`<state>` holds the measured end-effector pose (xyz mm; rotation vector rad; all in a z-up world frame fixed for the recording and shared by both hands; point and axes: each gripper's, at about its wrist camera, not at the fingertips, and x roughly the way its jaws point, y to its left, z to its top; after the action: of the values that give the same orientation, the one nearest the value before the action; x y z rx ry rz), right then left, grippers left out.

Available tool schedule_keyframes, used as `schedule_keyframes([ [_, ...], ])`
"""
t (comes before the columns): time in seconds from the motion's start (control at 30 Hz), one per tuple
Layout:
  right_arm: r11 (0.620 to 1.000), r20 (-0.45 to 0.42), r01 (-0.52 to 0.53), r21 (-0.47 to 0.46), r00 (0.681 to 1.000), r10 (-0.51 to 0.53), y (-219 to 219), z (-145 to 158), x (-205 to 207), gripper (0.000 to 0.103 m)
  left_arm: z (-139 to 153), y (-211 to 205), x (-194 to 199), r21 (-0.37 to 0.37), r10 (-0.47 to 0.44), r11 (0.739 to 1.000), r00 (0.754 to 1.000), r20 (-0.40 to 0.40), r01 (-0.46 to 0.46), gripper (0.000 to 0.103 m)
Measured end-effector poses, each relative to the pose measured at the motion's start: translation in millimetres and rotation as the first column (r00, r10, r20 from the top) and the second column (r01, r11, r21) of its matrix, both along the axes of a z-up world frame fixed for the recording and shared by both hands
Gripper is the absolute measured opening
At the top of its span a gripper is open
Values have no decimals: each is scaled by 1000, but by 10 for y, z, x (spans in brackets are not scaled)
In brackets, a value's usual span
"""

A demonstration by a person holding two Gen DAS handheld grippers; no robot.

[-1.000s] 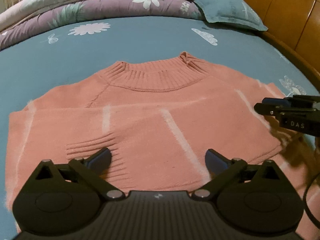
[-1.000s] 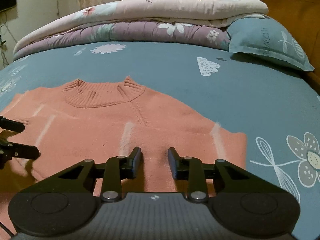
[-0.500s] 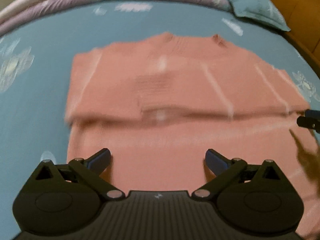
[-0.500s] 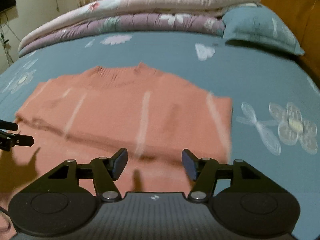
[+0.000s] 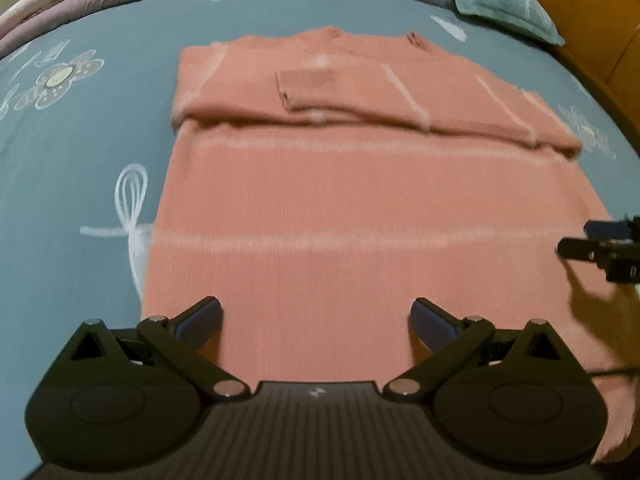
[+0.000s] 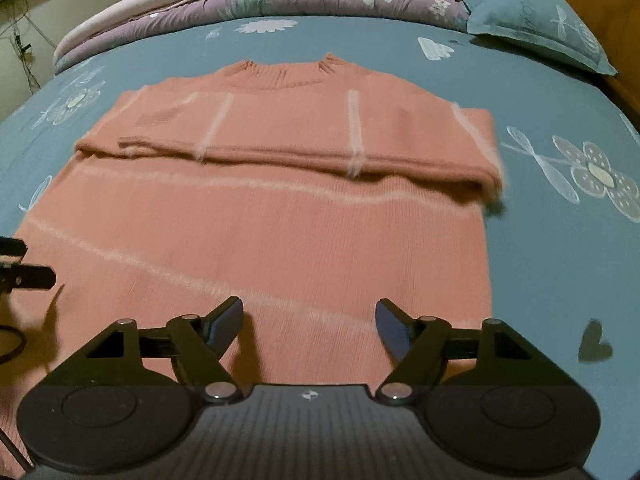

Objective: Fold clothes
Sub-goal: 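Move both tools down to the ribbed hem of the pink sweater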

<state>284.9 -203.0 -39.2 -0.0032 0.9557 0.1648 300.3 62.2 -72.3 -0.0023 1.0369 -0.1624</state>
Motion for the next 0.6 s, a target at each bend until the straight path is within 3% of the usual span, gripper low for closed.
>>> schedule_keyframes([
  [0.17,1000,3,3,-28,1000,-3,81,-55,-326,90,-39,-32,-261,36,-29,999,1000,5,28,100],
  [0.37,998,87,28,-61,996,-22,161,-129,-849,102,-78,-87,-672,84,-60,995,996,65,54,101],
  [0.6,995,204,88,-51,976,-76,137,-199,-1448,103,-117,-51,-1268,90,-50,995,986,161,36,101],
])
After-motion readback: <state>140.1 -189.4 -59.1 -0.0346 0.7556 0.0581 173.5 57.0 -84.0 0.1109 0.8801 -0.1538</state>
